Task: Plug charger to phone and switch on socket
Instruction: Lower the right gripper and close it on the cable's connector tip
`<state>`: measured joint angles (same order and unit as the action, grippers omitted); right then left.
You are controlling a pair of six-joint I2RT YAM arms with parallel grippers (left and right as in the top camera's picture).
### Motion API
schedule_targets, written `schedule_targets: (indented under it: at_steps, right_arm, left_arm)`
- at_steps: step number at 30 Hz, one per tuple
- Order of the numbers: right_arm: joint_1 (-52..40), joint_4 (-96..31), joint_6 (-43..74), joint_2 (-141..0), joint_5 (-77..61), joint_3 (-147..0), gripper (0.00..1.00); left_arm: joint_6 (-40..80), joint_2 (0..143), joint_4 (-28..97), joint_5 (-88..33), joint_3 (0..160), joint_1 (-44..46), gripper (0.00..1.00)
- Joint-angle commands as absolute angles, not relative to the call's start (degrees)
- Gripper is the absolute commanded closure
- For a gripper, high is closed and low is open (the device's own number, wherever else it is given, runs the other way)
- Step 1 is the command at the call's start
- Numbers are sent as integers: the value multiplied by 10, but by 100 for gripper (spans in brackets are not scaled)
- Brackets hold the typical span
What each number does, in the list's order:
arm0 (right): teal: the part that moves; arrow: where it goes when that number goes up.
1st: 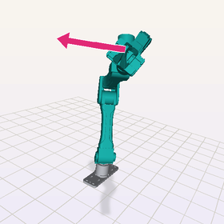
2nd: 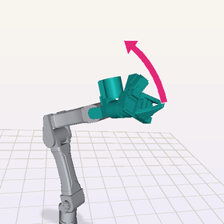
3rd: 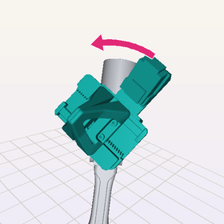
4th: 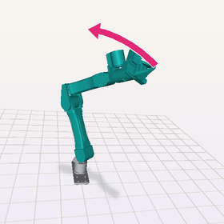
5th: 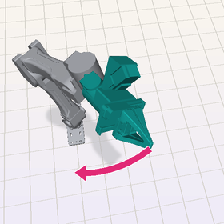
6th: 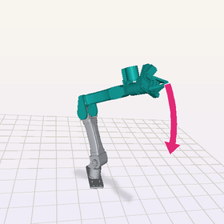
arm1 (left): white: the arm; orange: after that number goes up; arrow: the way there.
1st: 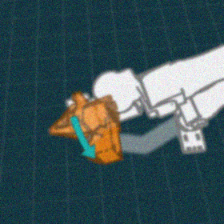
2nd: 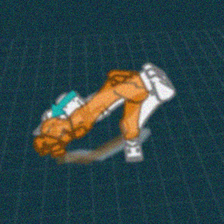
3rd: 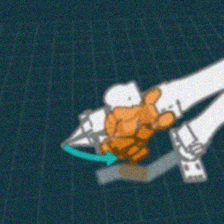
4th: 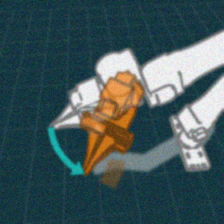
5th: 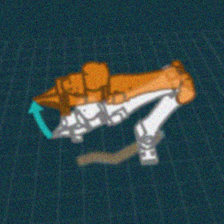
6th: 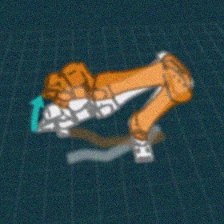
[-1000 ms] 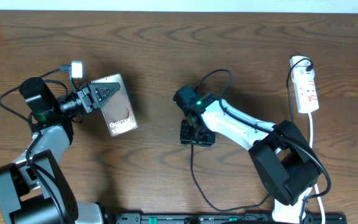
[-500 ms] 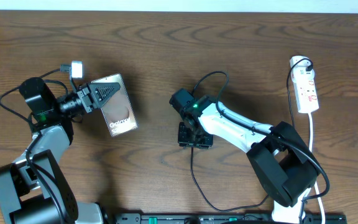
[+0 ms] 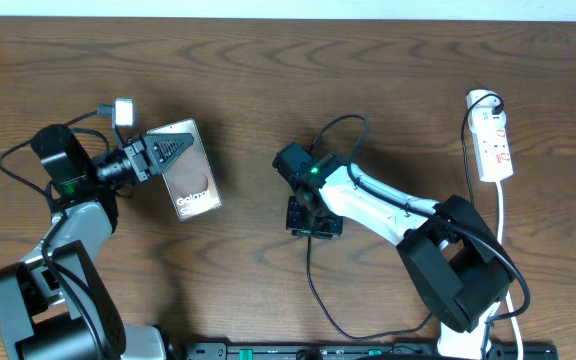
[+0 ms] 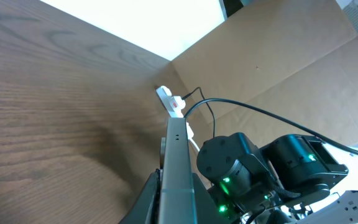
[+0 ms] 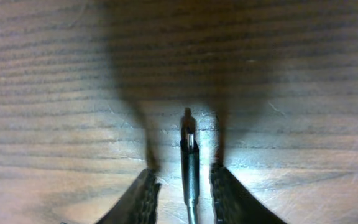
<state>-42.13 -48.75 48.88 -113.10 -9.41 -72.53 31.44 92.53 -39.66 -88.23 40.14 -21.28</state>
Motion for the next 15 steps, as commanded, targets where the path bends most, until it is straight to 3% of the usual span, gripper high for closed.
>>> schedule_targets:
  at_steps: [1, 15]
  right_arm:
    - [-427, -486, 493, -1138, -91, -713, 76]
    - [-427, -486, 493, -1138, -91, -713, 87]
  left_arm:
    - [313, 924, -399, -895, 410, -216, 93]
    - [313, 924, -399, -895, 410, -216, 92]
